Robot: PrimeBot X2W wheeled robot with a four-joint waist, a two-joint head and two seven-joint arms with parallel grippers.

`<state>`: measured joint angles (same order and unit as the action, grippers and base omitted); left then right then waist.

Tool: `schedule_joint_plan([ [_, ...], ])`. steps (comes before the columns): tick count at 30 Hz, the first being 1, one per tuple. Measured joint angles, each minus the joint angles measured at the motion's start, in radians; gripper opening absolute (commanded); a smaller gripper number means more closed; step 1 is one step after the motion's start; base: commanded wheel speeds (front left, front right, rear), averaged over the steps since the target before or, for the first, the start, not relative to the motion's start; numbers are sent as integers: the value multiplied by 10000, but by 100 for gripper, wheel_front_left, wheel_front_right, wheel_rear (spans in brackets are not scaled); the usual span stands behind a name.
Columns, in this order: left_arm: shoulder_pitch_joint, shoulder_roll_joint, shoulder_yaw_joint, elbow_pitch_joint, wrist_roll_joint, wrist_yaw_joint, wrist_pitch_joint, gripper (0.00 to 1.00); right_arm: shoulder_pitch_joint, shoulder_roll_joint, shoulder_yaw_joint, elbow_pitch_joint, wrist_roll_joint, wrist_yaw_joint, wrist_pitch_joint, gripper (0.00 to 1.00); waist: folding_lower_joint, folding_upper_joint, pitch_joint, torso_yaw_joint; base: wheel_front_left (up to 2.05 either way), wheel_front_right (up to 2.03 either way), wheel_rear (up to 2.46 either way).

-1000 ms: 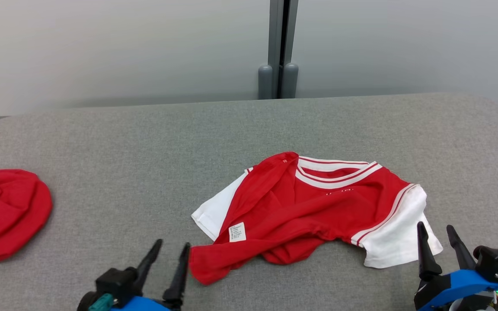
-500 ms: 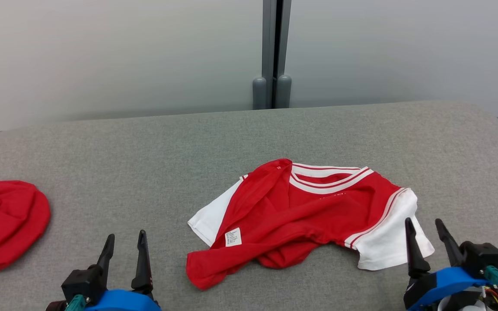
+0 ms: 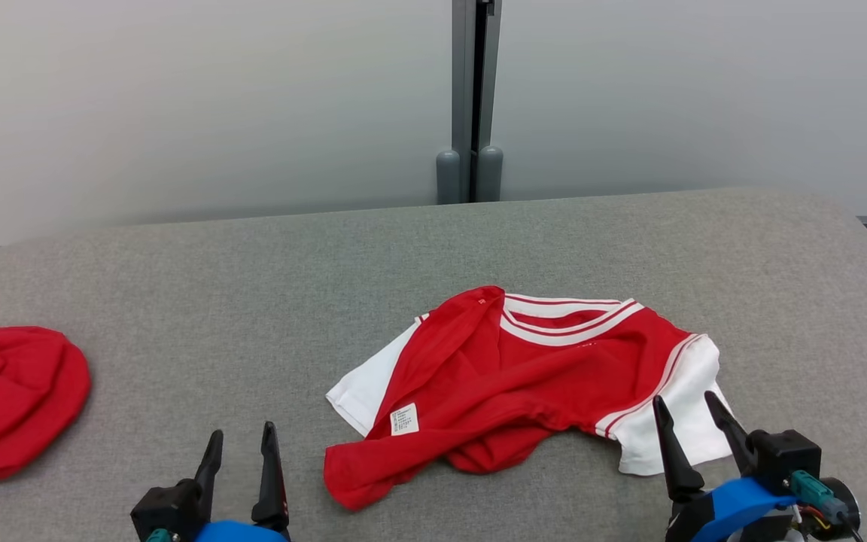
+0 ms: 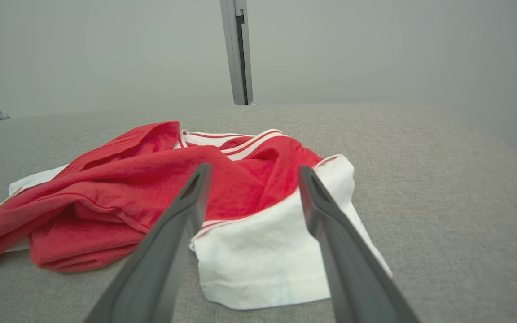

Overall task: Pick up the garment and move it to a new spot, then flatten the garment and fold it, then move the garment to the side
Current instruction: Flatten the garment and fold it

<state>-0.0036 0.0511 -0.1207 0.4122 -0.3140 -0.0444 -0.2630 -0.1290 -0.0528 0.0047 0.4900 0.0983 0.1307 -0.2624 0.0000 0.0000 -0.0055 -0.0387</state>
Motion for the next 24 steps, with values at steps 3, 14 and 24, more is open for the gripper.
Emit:
schedule_joint_plan([
  [3,3,-6,-295,102,-362,-276,0,100,86,2,48,31,21,0,0,100,-1,0,-11,31,0,0,0],
  [14,-640,-4,-2573,1572,-2941,-817,2,100,131,-79,213,199,245,0,0,100,0,0,266,-124,0,0,0],
  [24,-1483,157,-3057,2178,-4029,-849,0,100,73,-171,201,198,441,0,0,100,1,0,651,-260,0,0,0],
])
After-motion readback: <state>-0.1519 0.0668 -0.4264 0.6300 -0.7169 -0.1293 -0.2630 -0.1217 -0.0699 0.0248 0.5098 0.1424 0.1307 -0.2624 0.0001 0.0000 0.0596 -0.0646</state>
